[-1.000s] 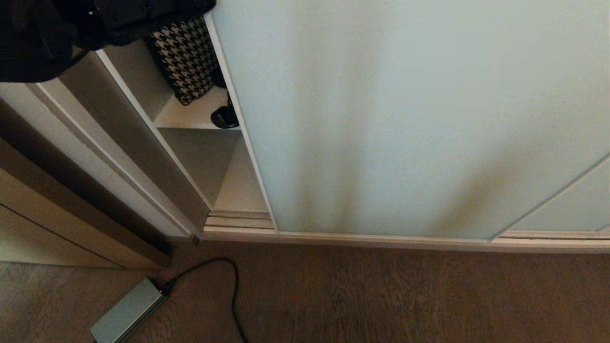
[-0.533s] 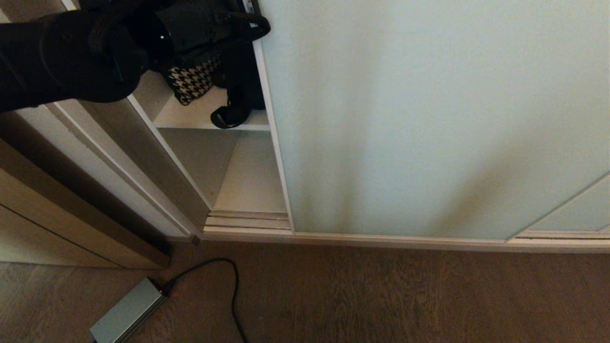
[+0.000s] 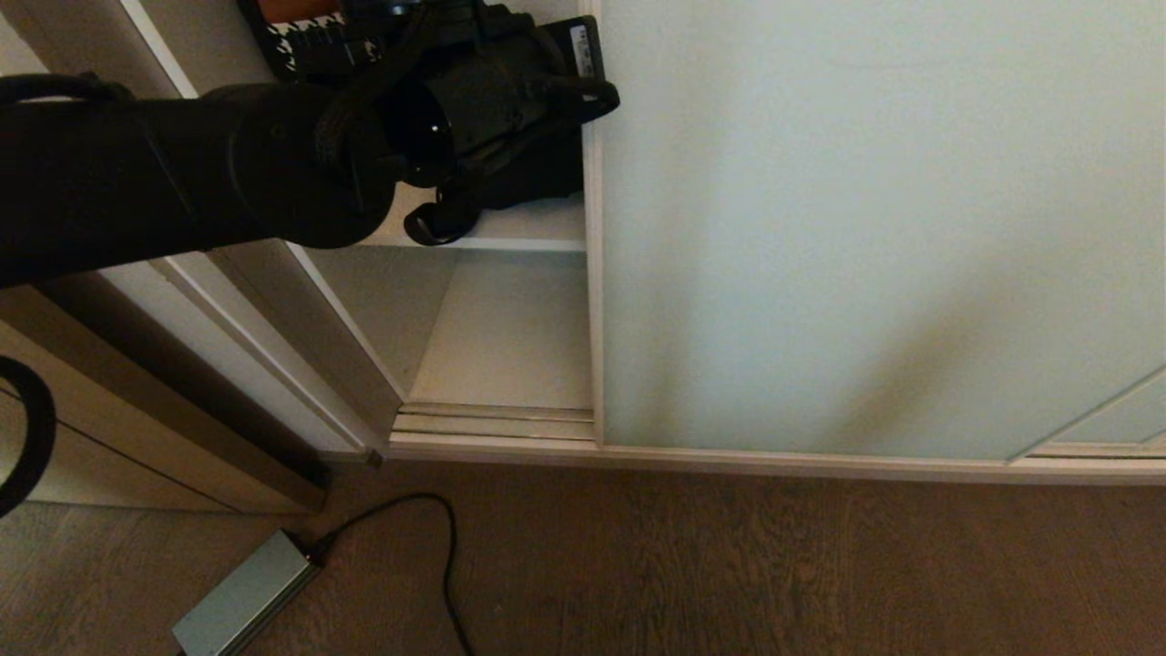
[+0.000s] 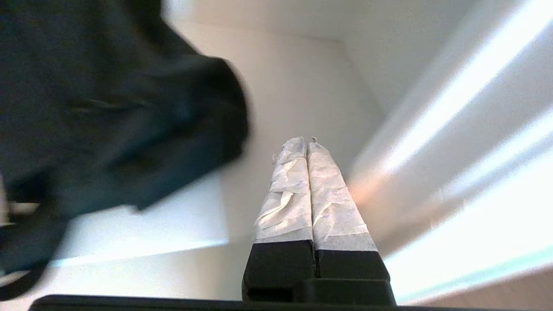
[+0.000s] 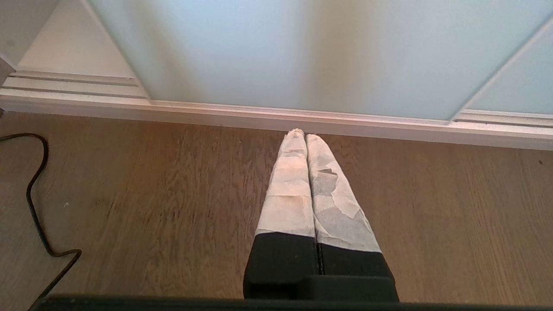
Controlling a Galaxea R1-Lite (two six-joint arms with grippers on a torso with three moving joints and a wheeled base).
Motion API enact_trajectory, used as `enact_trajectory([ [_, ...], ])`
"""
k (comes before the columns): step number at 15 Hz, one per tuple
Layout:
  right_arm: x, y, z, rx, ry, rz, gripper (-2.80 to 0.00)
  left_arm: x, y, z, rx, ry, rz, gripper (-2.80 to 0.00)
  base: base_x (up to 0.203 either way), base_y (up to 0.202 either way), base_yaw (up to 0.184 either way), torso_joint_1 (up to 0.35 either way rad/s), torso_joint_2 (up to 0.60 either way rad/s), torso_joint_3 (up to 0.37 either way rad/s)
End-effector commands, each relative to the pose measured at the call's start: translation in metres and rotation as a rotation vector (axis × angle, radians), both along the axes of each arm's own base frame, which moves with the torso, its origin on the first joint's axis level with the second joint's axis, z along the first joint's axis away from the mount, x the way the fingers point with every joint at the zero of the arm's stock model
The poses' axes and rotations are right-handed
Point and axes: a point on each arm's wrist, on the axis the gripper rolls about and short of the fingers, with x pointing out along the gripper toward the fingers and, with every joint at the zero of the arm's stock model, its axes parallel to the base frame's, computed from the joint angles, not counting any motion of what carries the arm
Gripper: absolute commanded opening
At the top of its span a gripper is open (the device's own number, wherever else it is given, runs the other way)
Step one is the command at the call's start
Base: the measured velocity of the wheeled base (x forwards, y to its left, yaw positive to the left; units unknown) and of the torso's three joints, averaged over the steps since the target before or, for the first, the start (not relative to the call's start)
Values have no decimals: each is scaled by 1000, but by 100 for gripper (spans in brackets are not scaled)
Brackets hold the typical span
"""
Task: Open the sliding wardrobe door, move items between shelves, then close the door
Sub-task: Open the door
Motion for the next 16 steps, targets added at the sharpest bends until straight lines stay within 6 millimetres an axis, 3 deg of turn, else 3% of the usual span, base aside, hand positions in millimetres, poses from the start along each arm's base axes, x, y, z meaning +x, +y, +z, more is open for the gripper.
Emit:
enact_trajectory([
  [1,0,0,0,0,-3,0,-280,-2,-13,-6,11,8,-27,-280,0,0,0,0,0,0],
  [4,0,0,0,0,-2,0,-280,-26,7,23,-38,-42,13,-280,0,0,0,0,0,0],
  [6,0,0,0,0,-2,0,-280,-54,37,51,-72,-85,42,-280,0,0,0,0,0,0],
  [8,0,0,0,0,-2,0,-280,-71,69,59,-52,-63,127,-280,0,0,0,0,0,0],
  [10,0,0,0,0,-2,0,-280,-71,101,49,24,0,307,-280,0,0,0,0,0,0],
  [12,0,0,0,0,-2,0,-280,-86,132,36,91,44,455,-280,0,0,0,0,0,0],
  [14,0,0,0,0,-2,0,-280,-126,165,25,115,60,559,-280,0,0,0,0,0,0],
  [16,0,0,0,0,-2,0,-280,-174,194,-2,134,88,651,-280,0,0,0,0,0,0],
])
